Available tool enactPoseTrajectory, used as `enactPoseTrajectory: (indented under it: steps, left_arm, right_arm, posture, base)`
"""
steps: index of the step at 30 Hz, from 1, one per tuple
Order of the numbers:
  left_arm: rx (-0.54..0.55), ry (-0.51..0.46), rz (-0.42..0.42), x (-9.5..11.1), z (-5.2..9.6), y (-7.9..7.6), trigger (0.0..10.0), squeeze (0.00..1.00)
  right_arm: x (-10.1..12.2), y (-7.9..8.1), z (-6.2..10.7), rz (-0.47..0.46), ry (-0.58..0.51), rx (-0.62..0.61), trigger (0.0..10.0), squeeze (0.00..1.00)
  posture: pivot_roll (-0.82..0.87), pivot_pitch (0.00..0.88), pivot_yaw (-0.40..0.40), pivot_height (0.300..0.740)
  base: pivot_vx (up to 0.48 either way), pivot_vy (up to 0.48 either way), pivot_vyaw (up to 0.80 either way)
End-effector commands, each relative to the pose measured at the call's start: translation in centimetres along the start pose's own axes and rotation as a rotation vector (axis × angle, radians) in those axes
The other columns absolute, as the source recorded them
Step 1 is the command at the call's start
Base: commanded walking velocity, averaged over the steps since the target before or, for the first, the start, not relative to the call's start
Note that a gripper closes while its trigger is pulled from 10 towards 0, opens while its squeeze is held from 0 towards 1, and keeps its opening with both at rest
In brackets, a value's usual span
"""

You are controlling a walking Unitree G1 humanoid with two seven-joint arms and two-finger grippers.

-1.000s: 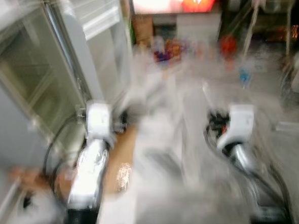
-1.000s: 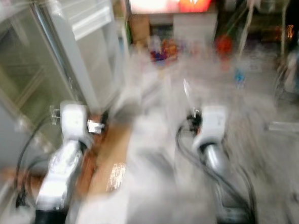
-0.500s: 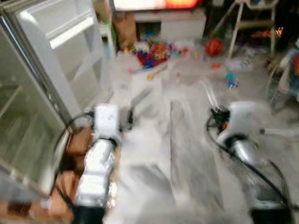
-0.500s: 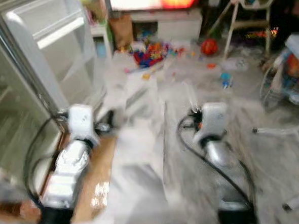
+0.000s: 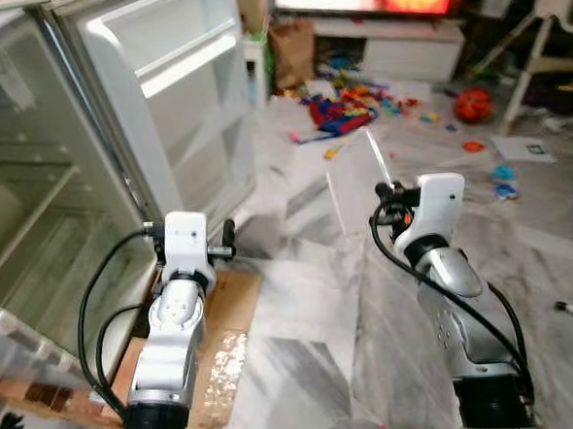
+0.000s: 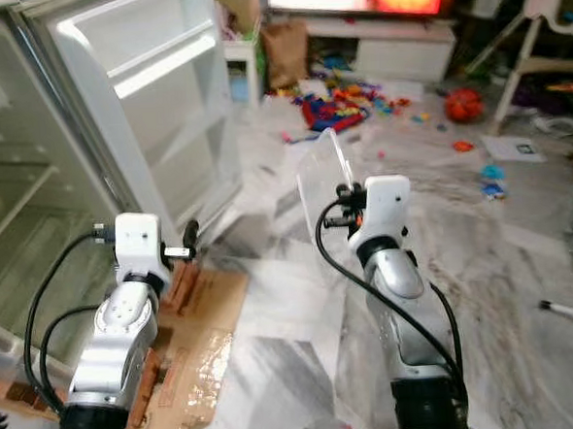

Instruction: Restocking fridge

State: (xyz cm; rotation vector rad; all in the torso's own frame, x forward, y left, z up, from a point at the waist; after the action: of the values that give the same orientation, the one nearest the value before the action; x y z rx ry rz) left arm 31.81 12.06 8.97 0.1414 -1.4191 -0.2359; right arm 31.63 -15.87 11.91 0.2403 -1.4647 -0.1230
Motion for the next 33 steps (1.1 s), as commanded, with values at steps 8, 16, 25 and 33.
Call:
enactPoseTrajectory:
  steps: [8, 16, 25, 33]
  left_arm:
    - [0.038, 0.042, -0.03, -0.6, -0.1, 0.5, 10.0, 0.0]
    - [0.06, 0.094, -0.009, -1.4, 0.2, 0.6, 10.0, 0.0]
    - [0.086, 0.123, -0.019, -1.7, 0.2, 0.8, 10.0, 0.0]
    - [0.135, 0.134, -0.025, -1.9, 0.5, 1.7, 10.0, 0.0]
  right_arm:
    - [0.7, 1.0, -0.5, 0.011, -0.011, 0.064, 10.0, 0.0]
    - [0.6, 1.2, -0.8, 0.03, -0.005, 0.09, 10.0, 0.0]
    - [-0.3, 2.0, -0.5, 0.05, 0.036, 0.158, 10.0, 0.0]
    - [-1.0, 2.5, -0.3, 0.079, 0.068, 0.212, 10.0, 0.0]
  posture:
    - [0.0, 0.0, -0.023, 0.74]
    - [0.01, 0.0, -0.025, 0.74]
    - [0.02, 0.0, -0.024, 0.74]
    - [0.02, 0.0, -0.026, 0.74]
  base:
    - [0.467, 0.0, 0.8]
    - [0.096, -0.372, 0.8]
    - [0.0, -0.473, 0.8]
    - [0.0, -0.349, 0.8]
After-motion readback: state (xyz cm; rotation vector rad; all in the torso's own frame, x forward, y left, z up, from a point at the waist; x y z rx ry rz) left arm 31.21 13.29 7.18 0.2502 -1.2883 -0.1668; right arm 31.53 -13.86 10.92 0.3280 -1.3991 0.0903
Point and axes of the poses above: a point about 5 cm out from each wrist's last joint towards the gripper, its own z axis pointing back from the gripper into the wrist, its own x axis along the axis of the wrist's last joint, y = z × x, the point moved 3 cm from there along -z, pointing out of the wrist towards the gripper, and after that the axes turned 10 degrees about -z, right-handed, at the moved point
